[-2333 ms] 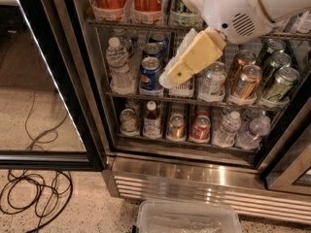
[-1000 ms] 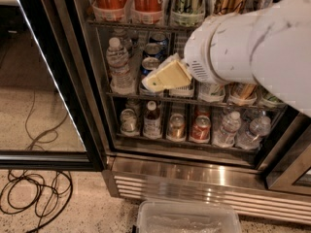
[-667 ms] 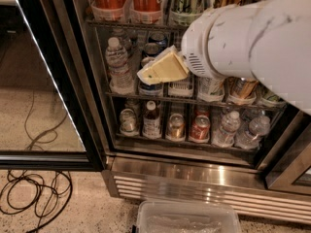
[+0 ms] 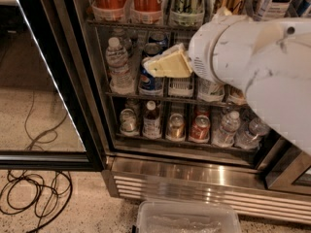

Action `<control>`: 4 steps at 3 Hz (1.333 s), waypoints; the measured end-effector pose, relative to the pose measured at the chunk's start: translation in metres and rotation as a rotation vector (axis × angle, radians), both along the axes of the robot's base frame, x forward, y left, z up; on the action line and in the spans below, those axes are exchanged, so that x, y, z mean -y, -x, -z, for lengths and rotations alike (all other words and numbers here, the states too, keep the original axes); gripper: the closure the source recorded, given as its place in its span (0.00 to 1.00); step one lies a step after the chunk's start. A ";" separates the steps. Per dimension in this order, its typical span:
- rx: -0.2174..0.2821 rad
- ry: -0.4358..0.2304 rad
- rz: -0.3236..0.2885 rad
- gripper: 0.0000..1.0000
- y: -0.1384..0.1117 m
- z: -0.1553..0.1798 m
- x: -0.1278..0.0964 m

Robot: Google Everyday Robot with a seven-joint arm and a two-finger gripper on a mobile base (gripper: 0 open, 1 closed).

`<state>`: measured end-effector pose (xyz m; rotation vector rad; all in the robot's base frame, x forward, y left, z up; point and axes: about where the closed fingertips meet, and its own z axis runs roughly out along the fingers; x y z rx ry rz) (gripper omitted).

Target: Pick green can from top shelf of fridge

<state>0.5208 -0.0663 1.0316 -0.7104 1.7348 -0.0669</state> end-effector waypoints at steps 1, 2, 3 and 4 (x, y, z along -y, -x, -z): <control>0.098 -0.072 0.080 0.00 -0.003 -0.015 0.032; 0.113 -0.231 0.130 0.00 -0.008 -0.031 0.046; 0.113 -0.231 0.130 0.00 -0.008 -0.031 0.046; 0.131 -0.250 0.089 0.00 -0.013 -0.035 0.028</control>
Offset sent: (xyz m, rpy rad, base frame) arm 0.0905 0.0046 0.0096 0.3835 -0.1474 -0.2311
